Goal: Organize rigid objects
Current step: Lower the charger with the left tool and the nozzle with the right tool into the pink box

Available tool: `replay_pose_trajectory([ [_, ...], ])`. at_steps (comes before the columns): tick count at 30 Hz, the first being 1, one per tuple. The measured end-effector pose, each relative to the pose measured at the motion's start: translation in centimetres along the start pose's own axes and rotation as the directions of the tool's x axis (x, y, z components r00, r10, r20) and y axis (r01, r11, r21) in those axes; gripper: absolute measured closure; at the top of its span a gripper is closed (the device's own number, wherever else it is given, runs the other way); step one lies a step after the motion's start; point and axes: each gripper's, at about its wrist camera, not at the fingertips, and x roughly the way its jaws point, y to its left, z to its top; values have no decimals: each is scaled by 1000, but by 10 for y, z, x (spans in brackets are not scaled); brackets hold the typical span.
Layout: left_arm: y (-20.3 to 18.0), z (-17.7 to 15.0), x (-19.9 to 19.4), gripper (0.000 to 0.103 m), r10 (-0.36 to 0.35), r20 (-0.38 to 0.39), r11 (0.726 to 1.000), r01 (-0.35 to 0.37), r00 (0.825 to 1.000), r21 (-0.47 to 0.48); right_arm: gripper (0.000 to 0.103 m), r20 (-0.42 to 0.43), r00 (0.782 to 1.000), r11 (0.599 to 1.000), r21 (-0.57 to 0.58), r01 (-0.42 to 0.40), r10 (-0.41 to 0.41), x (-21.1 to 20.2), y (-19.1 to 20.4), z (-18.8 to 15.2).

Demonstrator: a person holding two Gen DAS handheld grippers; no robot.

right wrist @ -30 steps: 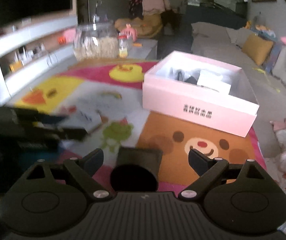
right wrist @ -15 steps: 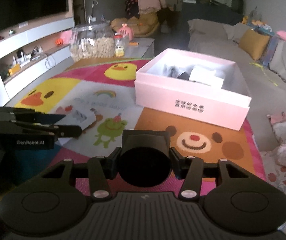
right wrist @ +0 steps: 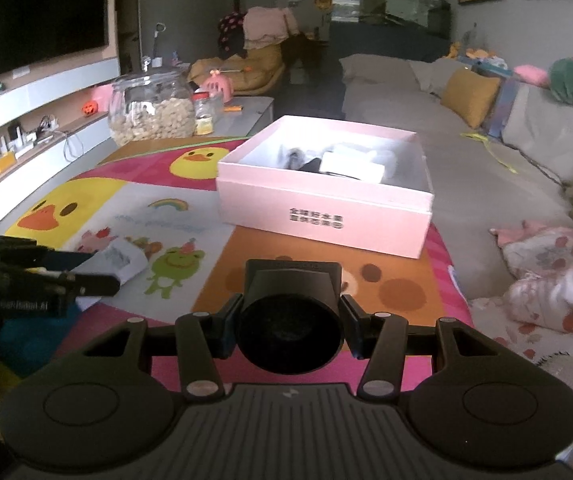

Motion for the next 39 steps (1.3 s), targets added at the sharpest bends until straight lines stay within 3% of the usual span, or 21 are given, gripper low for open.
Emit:
replay_pose_trajectory([
  [4,-9,31,-6,50,-36,49,999,34,998,41,53,46,999,999,52,-7,5,-15,-15,1],
  [11,-24,151,20,50,-82,232,997,79,969,20,53,96,995,997,79,-2,-6,-22,-29,7],
  [13,-26,183,48,50,-91,218,994,102,972,-40,53,85,996,996,87,-6,-2,-19,-30,6],
  [16,-25,204,82,51,-56,208,991,80,977,-109,53,69,998,996,91,1,-7,-15,-31,3],
  [21,-1,184,93,52,-44,185,972,85,982,-219,53,58,998,994,103,30,-36,-15,-39,-4],
  [30,5,96,35,53,-85,148,980,109,985,-166,53,27,999,992,127,13,-17,-1,-37,3],
  [35,-2,66,27,52,-22,89,991,33,996,-127,53,136,990,994,111,20,-35,1,-24,52],
  [38,5,54,32,52,-28,55,989,35,998,-143,52,232,972,994,106,13,-37,10,-18,99],
  [39,10,51,33,53,-32,45,988,39,998,-152,43,257,965,994,107,22,-49,16,-17,113],
])
